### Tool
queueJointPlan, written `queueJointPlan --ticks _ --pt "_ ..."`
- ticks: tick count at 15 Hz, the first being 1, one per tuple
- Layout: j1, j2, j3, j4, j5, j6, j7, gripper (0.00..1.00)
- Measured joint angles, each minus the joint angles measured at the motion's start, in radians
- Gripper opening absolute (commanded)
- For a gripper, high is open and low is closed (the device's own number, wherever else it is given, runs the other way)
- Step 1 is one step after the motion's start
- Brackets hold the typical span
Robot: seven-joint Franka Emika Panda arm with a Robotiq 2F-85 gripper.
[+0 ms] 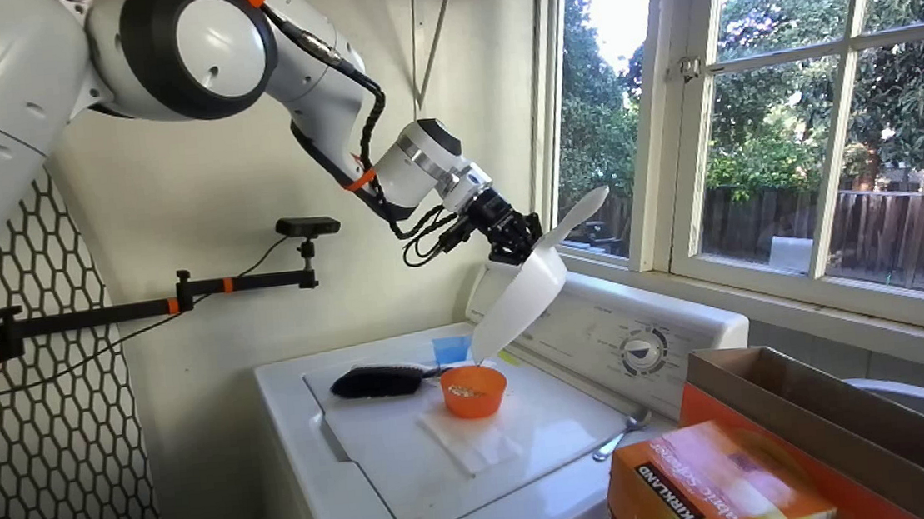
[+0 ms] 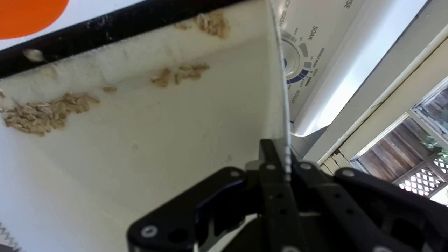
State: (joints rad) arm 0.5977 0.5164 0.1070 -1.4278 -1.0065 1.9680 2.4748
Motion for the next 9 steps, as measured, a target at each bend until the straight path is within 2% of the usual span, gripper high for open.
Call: queueJointPlan --ticks 9 --pt "0.000 0.000 0.014 0.000 -0.030 0.000 0.017 0.01"
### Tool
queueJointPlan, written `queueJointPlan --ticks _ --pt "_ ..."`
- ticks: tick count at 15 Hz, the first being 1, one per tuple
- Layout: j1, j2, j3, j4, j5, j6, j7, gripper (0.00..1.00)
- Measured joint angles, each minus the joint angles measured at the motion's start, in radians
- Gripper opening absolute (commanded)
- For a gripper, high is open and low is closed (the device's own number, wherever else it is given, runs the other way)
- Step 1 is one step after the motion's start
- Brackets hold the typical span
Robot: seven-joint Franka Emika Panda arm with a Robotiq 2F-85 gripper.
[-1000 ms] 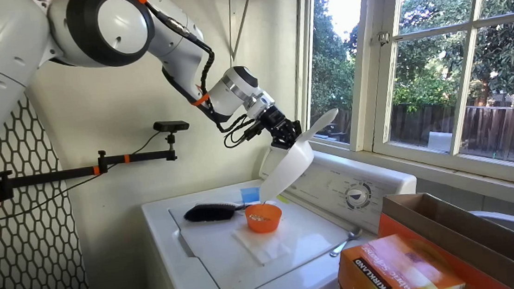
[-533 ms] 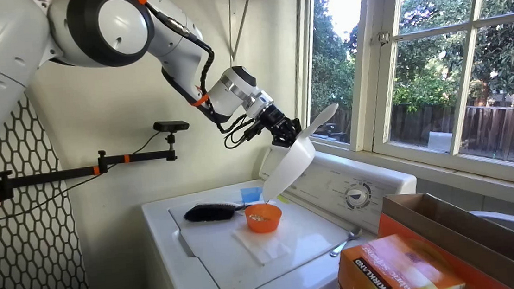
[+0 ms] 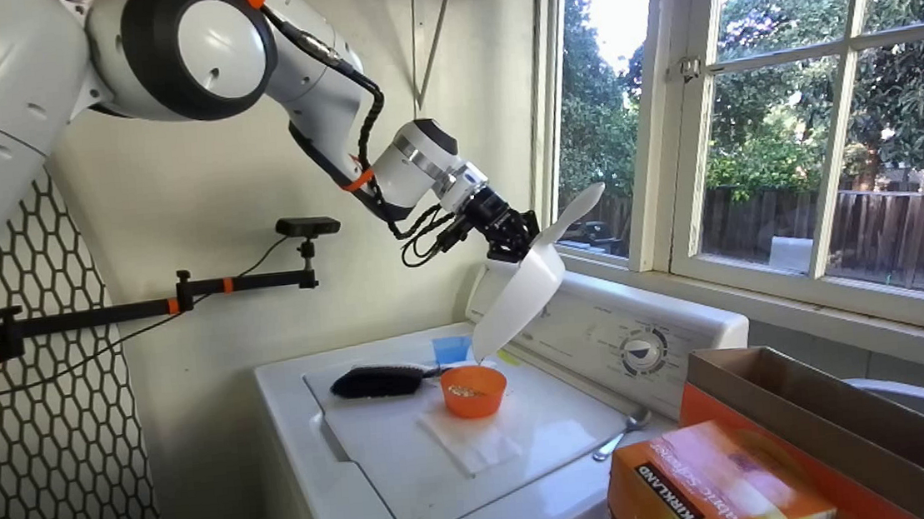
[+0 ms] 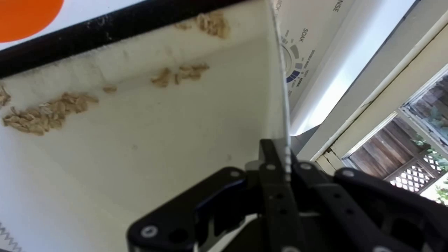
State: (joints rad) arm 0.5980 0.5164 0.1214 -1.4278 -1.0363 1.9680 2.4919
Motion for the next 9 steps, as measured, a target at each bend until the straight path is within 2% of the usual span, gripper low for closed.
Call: queueJointPlan --ticks 8,9 --pt "0.003 0.004 0.013 0.000 -0.067 0.000 0.000 0.01" --pt "0.003 0.005 0.015 0.001 -0.067 0.000 0.000 0.04"
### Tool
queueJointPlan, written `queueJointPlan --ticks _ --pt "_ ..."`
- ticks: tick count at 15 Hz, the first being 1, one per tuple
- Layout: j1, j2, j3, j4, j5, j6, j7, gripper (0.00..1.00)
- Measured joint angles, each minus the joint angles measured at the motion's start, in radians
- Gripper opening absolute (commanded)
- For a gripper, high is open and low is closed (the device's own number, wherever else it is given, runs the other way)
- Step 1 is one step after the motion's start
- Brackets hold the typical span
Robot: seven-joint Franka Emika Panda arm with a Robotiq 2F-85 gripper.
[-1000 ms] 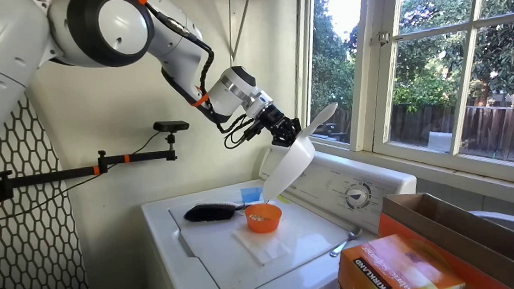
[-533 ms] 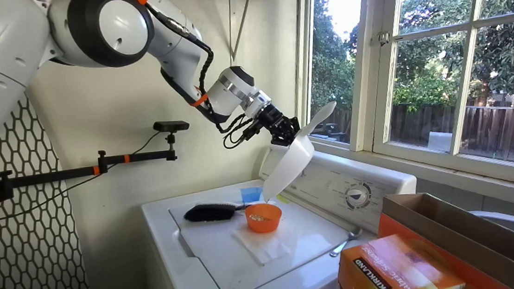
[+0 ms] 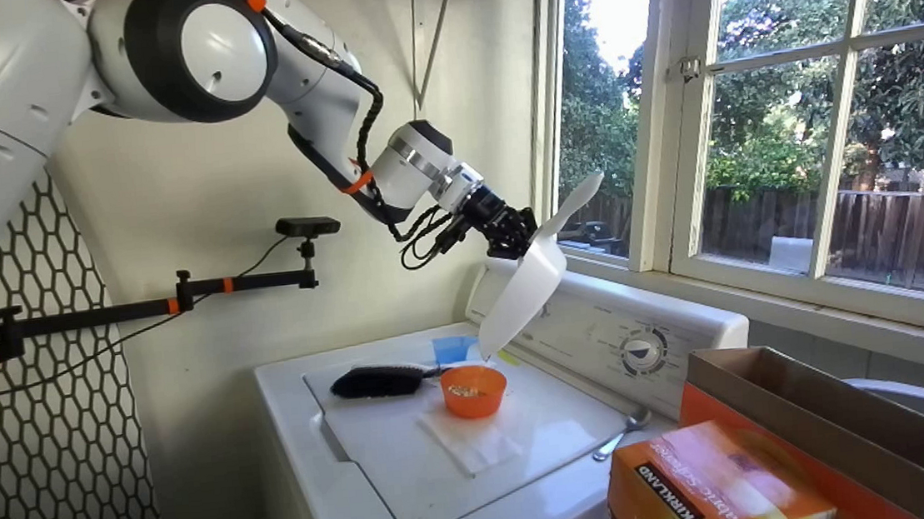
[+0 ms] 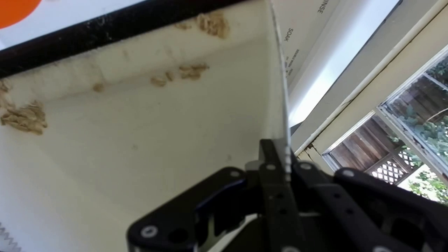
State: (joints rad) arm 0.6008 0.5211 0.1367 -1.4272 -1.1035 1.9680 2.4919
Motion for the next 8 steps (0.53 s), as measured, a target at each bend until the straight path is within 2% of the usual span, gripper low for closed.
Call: queueJointPlan --ticks 7,8 --pt "-0.001 0.000 0.006 0.001 0.000 0.000 0.000 0.04" --pt "-0.001 0.000 0.006 0.001 0.000 0.000 0.000 0.01"
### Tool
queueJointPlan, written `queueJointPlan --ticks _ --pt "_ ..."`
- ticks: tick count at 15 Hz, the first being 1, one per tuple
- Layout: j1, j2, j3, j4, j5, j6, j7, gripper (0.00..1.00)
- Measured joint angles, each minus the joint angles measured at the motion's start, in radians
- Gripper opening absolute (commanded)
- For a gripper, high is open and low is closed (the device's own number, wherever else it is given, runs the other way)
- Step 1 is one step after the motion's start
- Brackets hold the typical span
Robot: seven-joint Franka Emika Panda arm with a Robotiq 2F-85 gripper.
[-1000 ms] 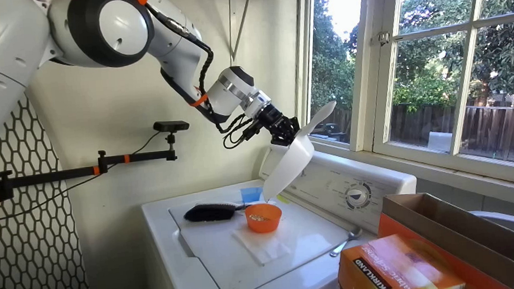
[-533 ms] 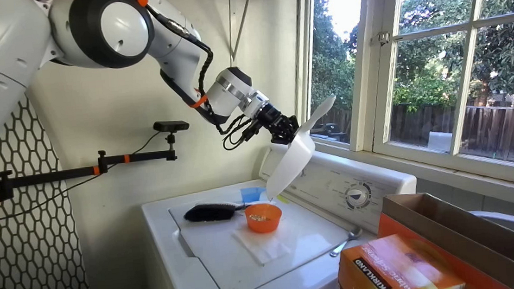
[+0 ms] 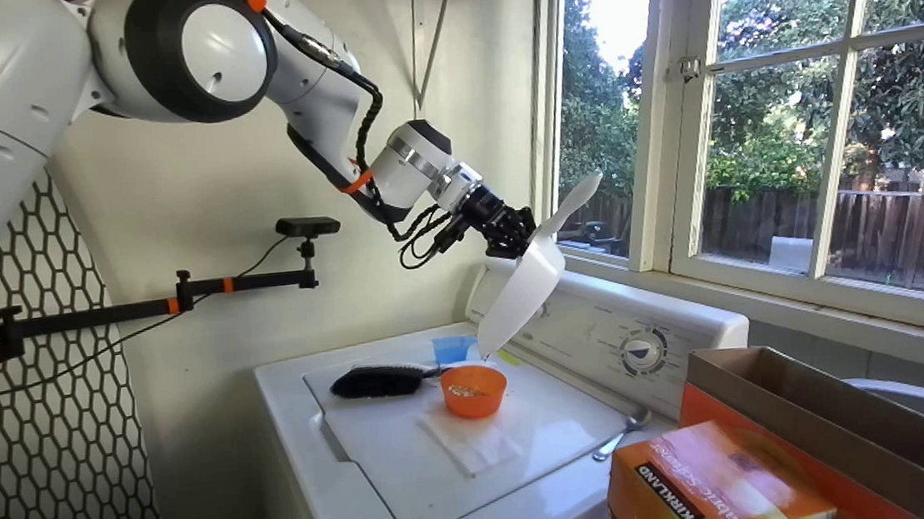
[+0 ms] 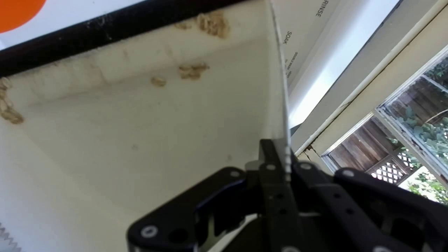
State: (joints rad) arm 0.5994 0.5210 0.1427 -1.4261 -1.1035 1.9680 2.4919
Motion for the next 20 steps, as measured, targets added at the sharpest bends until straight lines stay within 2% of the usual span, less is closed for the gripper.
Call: queueJointPlan --ticks 5,12,20 --pt "-0.001 0.001 0.005 0.001 0.000 0.001 -0.011 0.01" --pt "0.004 0.038 0.023 0.031 0.000 0.008 -0.090 0.01" --pt "0.035 0.060 0.021 0.047 -0.078 0.007 -0.122 0.01"
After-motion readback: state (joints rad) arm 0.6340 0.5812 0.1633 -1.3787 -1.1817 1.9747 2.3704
